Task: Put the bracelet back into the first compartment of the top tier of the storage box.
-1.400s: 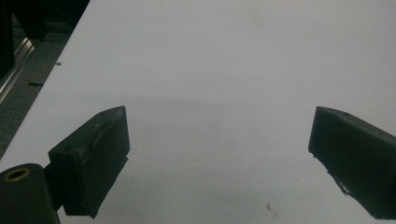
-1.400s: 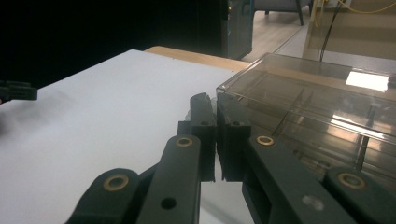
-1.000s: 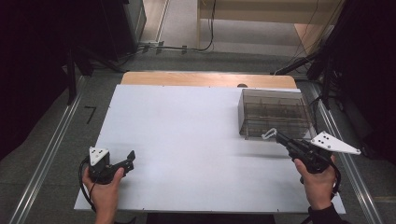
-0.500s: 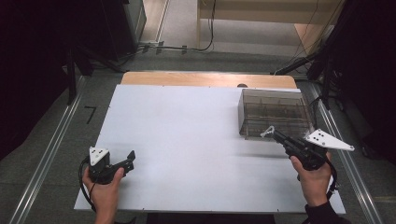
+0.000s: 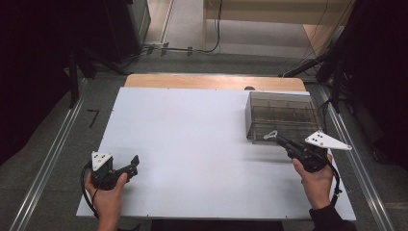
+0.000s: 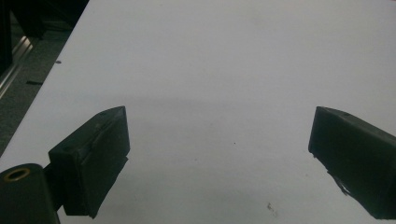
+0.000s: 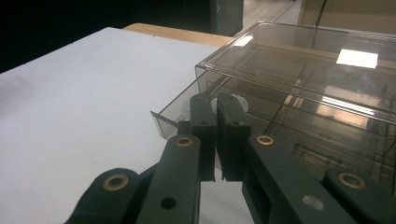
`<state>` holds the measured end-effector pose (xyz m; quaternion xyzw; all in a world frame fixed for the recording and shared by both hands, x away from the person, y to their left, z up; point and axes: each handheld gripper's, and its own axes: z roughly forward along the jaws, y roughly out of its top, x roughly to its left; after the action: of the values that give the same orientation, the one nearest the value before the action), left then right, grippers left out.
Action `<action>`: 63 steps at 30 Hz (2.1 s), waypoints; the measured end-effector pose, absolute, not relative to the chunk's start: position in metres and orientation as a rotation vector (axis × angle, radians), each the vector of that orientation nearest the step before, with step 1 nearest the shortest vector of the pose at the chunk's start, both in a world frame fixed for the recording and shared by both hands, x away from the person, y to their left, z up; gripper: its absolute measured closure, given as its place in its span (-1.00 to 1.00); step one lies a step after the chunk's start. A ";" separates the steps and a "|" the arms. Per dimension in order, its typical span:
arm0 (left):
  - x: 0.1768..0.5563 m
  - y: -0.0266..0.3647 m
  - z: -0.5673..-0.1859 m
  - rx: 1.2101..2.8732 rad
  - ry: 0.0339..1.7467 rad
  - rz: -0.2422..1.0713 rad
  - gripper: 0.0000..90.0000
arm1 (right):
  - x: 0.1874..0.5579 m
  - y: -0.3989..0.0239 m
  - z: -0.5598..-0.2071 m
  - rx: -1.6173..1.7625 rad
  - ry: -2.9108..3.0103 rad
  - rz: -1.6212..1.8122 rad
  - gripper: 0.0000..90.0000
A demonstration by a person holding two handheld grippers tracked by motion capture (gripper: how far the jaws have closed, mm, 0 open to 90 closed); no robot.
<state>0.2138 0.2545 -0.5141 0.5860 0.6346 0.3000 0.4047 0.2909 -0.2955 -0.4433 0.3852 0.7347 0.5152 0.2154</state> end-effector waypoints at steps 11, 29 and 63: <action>0.214 0.255 -0.514 1.479 1.603 0.757 -0.88 | 0.300 -0.291 -0.449 1.107 2.063 1.388 0.87; 0.214 0.255 -0.514 1.477 1.603 0.756 -0.88 | 0.301 -0.290 -0.451 1.133 2.045 1.369 0.45; 0.214 0.256 -0.514 1.472 1.604 0.752 -0.88 | 0.297 -0.290 -0.447 1.162 2.002 1.353 -0.35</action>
<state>0.2141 0.2555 -0.5141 0.5837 0.6362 0.2982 0.4069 0.2972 -0.2897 -0.4473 0.4221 0.7268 0.4914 0.2282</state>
